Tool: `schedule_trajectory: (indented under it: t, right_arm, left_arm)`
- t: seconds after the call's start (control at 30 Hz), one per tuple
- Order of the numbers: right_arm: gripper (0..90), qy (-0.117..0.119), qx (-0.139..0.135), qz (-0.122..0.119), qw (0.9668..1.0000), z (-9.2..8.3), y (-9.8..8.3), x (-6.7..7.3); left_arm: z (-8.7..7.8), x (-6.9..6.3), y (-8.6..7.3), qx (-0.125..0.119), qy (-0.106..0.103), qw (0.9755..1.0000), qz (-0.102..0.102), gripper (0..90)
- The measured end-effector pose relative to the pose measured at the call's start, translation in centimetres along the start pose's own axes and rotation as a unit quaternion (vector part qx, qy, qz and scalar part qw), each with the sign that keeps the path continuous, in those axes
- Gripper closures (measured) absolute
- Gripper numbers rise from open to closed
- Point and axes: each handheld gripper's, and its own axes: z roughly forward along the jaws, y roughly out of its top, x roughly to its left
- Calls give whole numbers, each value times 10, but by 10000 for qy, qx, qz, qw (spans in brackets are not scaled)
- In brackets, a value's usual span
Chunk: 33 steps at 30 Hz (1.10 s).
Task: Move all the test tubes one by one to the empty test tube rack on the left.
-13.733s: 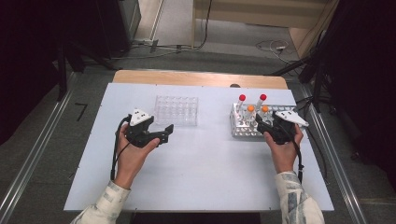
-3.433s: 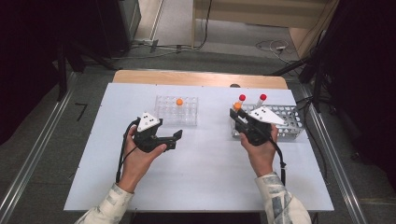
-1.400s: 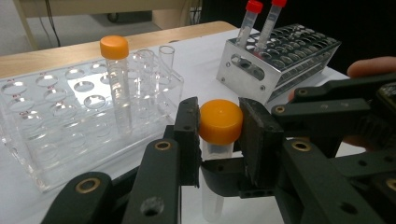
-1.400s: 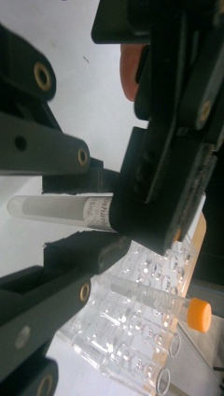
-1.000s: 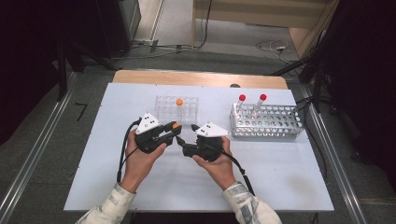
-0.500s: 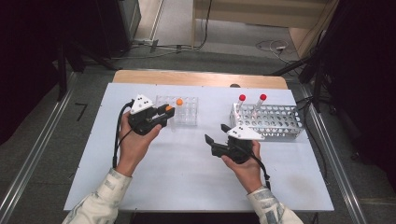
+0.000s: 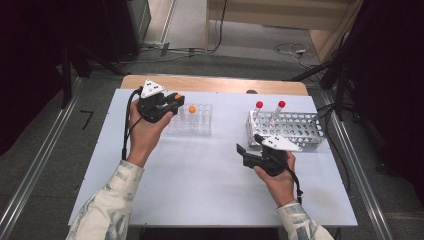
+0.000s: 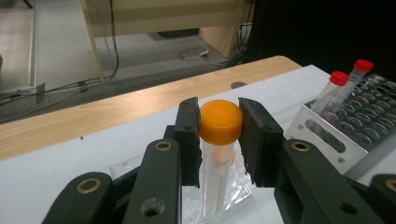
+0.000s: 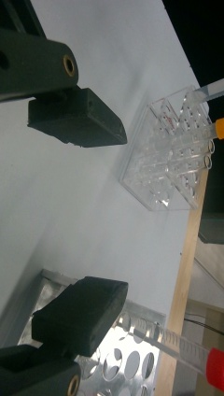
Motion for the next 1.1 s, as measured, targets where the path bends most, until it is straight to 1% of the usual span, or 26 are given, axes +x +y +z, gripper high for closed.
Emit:
schedule_trajectory:
  t: [0.07,0.23,0.37,0.53,0.77,0.87,0.97,1.1]
  right_arm:
    - [231,-10,-15,7,10000,0,0,-2]
    - [233,-11,-64,19,10000,-2,1,-2]
    - [235,-30,-91,40,9999,-4,1,-3]
    - [239,-43,-131,17,9999,-5,2,-5]
    - [243,-58,-156,32,9999,-7,2,-6]
    - [245,-60,-150,37,9999,-6,2,-6]
    - [247,-71,-158,35,9998,-6,2,-6]
    - [247,-79,-148,54,9998,-6,2,-6]
  left_arm:
    - [4,0,2,-4,52,10000,43,701]
    - [14,2,1,-31,161,9998,57,701]
    - [20,1,-2,60,235,9996,160,701]
    - [25,1,-8,75,232,9995,177,700]
    - [32,2,-20,185,235,9994,191,699]
    - [34,2,-28,262,247,9992,166,698]
    - [35,2,-34,264,223,9993,128,697]
    - [36,2,-38,293,206,9993,102,694]
